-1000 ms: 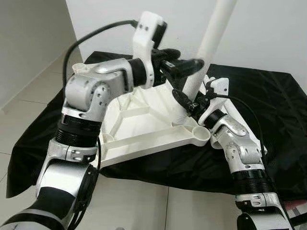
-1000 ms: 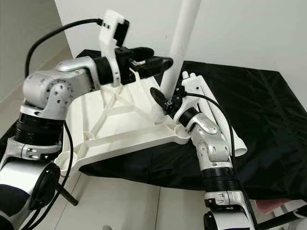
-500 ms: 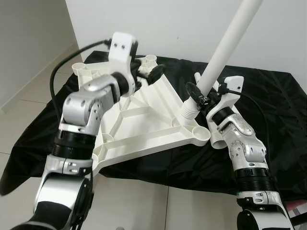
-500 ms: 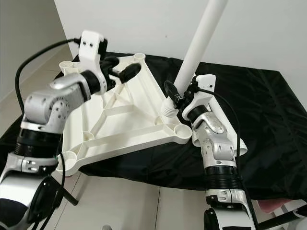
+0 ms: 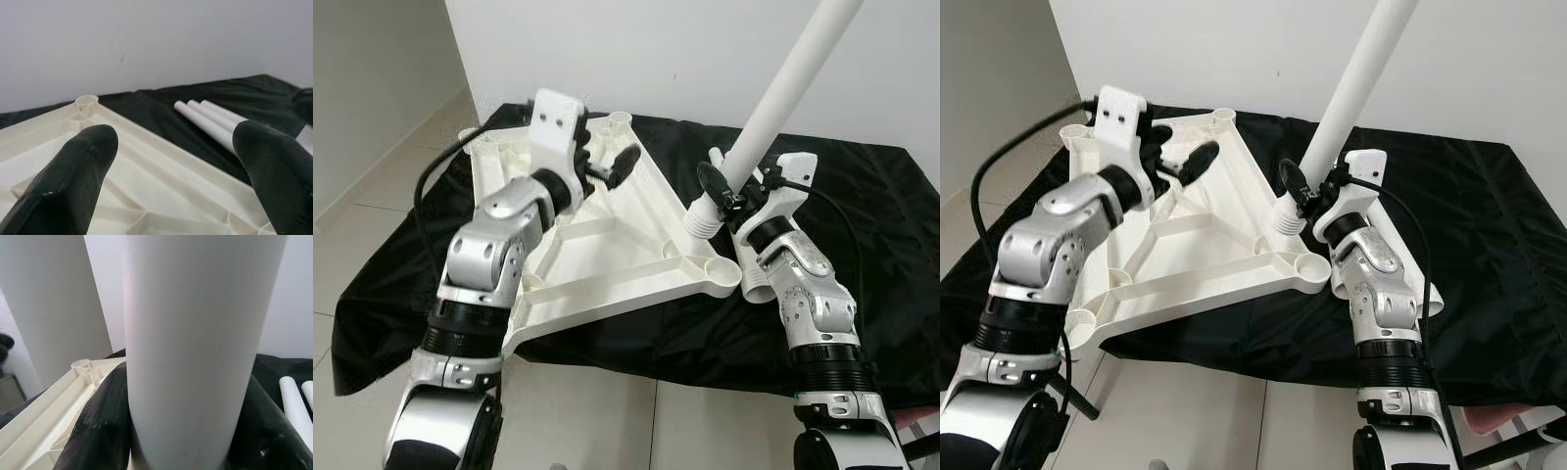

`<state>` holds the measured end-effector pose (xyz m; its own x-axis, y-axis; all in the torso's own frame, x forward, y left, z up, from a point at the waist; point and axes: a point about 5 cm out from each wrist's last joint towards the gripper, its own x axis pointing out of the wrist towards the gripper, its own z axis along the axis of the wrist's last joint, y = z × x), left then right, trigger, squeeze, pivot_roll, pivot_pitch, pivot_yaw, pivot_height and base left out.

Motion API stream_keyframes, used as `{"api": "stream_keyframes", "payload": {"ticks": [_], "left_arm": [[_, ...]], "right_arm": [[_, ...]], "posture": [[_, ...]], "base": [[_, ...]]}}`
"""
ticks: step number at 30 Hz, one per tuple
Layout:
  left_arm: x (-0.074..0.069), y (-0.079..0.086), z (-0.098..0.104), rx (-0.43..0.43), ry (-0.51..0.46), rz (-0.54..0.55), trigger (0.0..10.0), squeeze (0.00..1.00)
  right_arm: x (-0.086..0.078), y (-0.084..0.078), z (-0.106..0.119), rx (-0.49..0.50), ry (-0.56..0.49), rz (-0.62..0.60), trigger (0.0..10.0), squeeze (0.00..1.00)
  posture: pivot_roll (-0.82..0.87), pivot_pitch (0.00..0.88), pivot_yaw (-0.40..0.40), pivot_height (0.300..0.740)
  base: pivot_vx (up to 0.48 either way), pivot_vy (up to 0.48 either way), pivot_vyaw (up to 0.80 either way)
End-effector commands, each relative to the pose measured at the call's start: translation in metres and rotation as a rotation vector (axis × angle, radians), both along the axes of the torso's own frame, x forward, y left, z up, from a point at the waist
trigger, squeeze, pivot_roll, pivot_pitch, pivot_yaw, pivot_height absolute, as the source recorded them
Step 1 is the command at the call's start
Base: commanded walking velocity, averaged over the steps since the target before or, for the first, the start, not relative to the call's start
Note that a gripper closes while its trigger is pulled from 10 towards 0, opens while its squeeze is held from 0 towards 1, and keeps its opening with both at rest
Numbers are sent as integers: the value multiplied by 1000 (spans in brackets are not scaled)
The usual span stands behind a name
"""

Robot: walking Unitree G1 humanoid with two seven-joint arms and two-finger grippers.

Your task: Building children table

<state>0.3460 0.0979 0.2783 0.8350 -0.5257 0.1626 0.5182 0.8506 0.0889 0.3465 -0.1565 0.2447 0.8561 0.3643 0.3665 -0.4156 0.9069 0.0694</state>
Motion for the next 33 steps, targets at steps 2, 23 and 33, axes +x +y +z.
{"api": "stream_keyframes", "payload": {"ticks": [2,23,33], "left_arm": [[-1,4,-5,4,-24,128,10000,0],[-6,4,-21,32,-13,141,10000,0],[-10,1,-23,59,-28,95,10000,0]], "right_arm": [[-4,1,4,22,-33,-8,10000,0],[-6,0,2,30,-25,-19,10000,0],[-4,0,3,28,-29,-13,10000,0]], "posture": [[-64,71,33,740],[-62,86,31,740],[-62,89,22,740]], "base": [[0,0,0],[0,175,0],[0,0,0]]}}
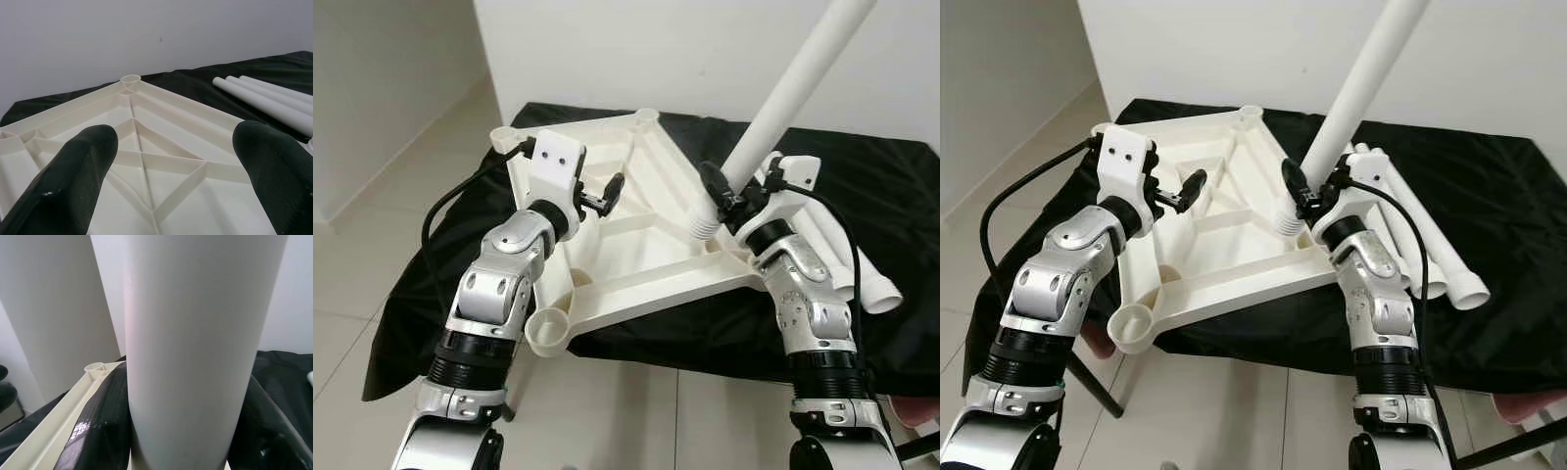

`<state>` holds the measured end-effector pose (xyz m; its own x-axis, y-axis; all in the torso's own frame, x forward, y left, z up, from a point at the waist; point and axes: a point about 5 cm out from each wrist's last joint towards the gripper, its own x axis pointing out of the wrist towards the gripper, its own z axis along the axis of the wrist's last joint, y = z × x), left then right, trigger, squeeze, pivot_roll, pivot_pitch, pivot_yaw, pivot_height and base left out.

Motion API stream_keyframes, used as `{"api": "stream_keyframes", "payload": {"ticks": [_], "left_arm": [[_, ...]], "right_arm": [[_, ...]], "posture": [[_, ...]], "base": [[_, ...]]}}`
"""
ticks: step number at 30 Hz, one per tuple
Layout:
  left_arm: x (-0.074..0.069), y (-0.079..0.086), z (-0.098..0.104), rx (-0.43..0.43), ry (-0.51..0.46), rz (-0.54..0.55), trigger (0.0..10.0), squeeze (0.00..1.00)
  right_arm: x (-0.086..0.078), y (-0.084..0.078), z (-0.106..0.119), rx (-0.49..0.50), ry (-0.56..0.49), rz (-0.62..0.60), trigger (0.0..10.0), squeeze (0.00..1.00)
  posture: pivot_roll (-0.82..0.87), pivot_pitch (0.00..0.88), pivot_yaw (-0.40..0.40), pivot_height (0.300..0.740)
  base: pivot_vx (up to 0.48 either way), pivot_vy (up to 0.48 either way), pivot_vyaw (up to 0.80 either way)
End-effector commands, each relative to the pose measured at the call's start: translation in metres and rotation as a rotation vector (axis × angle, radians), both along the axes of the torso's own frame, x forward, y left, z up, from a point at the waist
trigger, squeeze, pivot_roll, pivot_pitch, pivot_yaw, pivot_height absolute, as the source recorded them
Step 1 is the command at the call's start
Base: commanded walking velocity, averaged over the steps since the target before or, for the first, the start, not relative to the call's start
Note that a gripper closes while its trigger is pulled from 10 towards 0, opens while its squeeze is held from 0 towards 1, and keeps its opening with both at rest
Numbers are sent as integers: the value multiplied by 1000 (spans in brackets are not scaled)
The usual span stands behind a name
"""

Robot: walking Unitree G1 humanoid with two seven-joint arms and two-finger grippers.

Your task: Building children table

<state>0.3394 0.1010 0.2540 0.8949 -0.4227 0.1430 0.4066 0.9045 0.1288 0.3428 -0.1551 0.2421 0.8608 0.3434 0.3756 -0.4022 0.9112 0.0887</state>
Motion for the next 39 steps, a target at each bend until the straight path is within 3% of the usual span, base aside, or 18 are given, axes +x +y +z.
{"api": "stream_keyframes", "payload": {"ticks": [1,21,24,39], "left_arm": [[-3,-3,1,17,-27,-33,10000,0],[-1,1,2,-21,-13,4,10000,0],[1,4,4,-28,-23,49,10000,0],[0,7,5,-40,-35,52,10000,0]], "right_arm": [[0,-2,6,6,-28,3,10000,0],[-1,-3,7,4,-31,-1,10000,0],[-1,-3,6,3,-29,0,10000,0],[-3,-3,5,1,-31,0,10000,0]], "posture": [[-64,89,21,740],[-64,79,24,740],[-67,75,24,740],[-74,59,23,740]], "base": [[0,0,0],[0,-339,0],[0,0,0],[0,0,0]]}}
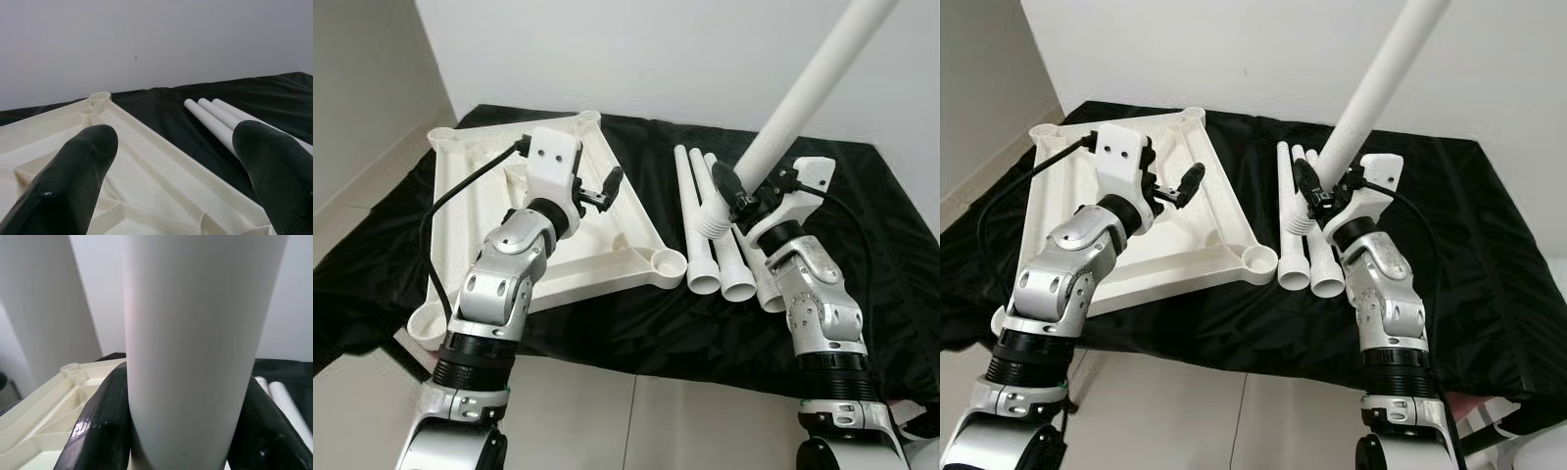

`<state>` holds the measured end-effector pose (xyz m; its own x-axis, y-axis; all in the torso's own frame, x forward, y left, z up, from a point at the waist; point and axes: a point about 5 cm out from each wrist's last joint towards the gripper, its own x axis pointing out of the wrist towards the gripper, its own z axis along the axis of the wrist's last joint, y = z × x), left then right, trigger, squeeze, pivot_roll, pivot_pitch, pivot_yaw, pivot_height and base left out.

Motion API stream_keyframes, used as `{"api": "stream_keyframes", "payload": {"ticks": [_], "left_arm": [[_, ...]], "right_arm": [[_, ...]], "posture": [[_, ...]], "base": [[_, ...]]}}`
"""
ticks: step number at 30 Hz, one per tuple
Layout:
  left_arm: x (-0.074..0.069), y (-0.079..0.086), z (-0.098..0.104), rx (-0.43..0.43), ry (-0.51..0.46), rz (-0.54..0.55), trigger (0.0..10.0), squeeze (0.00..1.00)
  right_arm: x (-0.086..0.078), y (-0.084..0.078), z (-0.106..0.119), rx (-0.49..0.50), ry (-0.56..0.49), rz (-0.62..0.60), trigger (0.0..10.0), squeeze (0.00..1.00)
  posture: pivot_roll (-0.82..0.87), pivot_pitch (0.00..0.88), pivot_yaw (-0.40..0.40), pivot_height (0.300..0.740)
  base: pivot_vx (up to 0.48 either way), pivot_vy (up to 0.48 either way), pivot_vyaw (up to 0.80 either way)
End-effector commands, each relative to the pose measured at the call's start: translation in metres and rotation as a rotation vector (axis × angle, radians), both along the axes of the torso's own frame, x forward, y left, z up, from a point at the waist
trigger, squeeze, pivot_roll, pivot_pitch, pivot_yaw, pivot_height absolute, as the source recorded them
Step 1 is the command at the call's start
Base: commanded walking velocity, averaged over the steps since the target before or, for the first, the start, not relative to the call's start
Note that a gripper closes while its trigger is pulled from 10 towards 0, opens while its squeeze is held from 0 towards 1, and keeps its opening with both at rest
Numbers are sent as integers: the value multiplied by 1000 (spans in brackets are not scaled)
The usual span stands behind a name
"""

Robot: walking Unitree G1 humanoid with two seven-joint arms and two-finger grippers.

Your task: Building children table

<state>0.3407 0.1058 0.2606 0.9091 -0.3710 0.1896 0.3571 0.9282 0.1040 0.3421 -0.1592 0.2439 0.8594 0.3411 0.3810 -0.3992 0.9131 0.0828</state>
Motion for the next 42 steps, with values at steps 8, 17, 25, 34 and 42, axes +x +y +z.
{"api": "stream_keyframes", "payload": {"ticks": [8,17,25,34,42], "left_arm": [[0,4,-3,19,-1,-7,10000,0],[-7,-13,-13,196,9,-187,10000,0],[-30,-47,-53,438,96,-459,10000,0],[-35,-51,-72,502,161,-514,10000,0],[-26,-47,-75,524,198,-466,10000,0]], "right_arm": [[-2,0,5,2,-28,5,10000,0],[-2,-4,7,-6,-31,-2,10000,0],[-5,-6,5,-37,-35,7,10000,0],[-11,-6,-1,-58,-27,4,10000,0],[-17,-4,-5,-74,-22,7,10000,0]], "posture": [[-79,62,19,740],[-75,73,25,740],[-81,79,43,740],[-91,91,58,740],[-108,109,73,740]], "base": [[0,0,0],[0,0,0],[0,0,0],[0,0,0],[0,0,0]]}}
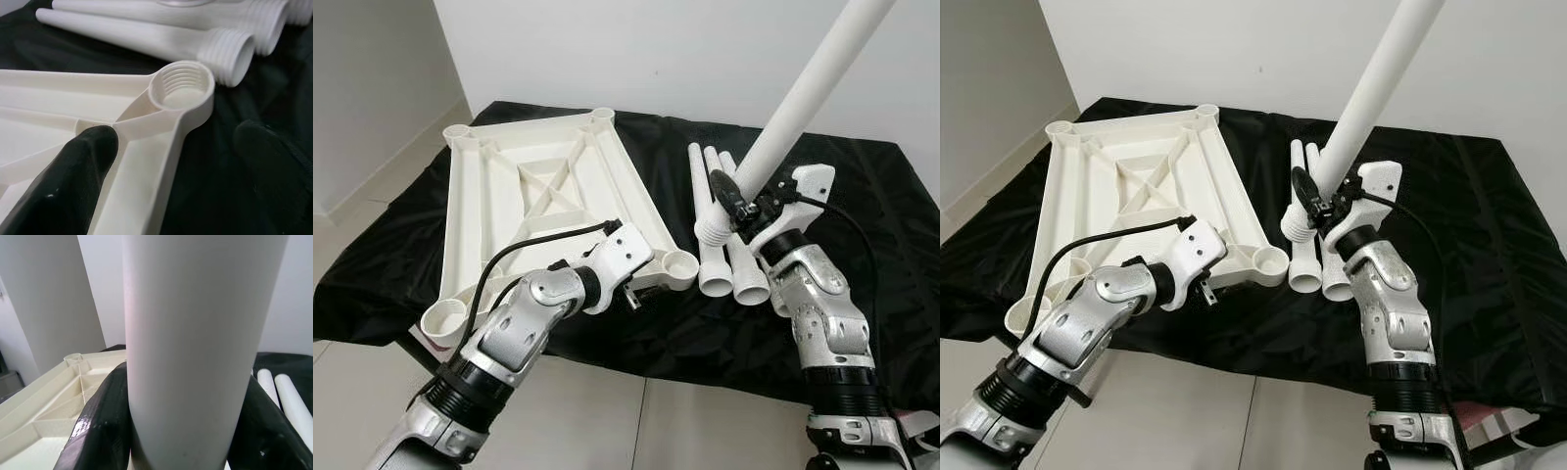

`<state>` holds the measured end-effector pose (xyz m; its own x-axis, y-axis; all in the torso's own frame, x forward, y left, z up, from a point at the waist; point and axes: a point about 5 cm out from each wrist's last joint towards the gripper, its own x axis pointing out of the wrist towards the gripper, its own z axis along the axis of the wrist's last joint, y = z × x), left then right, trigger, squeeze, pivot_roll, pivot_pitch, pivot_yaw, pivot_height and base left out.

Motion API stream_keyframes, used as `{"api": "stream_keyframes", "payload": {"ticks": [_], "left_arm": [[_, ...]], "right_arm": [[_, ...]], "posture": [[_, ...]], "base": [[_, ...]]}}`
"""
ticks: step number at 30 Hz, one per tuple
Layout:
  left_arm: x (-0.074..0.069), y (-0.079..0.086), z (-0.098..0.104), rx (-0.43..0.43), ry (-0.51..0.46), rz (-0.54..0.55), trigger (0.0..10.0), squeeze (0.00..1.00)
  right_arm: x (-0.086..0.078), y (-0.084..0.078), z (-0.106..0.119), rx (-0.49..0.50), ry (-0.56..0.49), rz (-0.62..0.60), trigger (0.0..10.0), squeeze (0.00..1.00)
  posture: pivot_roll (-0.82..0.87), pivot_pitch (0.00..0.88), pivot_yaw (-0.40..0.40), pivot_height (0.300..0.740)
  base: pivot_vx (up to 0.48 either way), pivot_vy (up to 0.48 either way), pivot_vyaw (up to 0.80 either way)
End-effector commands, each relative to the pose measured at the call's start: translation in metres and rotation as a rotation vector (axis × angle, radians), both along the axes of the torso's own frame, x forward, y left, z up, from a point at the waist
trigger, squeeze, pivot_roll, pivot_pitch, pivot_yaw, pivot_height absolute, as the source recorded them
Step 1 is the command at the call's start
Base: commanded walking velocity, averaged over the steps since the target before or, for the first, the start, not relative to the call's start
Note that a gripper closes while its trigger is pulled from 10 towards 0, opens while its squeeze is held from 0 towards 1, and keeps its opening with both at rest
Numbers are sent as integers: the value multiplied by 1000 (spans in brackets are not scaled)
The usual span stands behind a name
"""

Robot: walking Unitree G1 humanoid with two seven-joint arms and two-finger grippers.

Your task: Building children table

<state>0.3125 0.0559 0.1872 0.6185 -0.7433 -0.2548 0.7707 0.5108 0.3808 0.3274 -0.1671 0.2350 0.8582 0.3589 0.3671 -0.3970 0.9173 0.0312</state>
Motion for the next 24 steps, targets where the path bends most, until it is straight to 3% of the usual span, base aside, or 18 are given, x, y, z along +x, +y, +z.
{"api": "stream_keyframes", "payload": {"ticks": [1,13,19,24], "left_arm": [[4,3,-1,15,3,32,10000,0],[18,11,13,-15,-41,111,10000,0],[22,11,4,-8,-14,147,10000,0],[28,10,-12,23,49,248,10000,0]], "right_arm": [[-3,4,3,-23,-12,14,10000,0],[-9,6,0,-41,0,38,10000,0],[-10,7,1,-51,-1,46,10000,0],[-11,7,3,-64,0,49,10000,0]], "posture": [[-109,111,73,740],[-124,114,58,740],[-132,118,55,740],[-141,121,54,740]], "base": [[0,0,0],[0,0,0],[0,0,0],[0,0,0]]}}
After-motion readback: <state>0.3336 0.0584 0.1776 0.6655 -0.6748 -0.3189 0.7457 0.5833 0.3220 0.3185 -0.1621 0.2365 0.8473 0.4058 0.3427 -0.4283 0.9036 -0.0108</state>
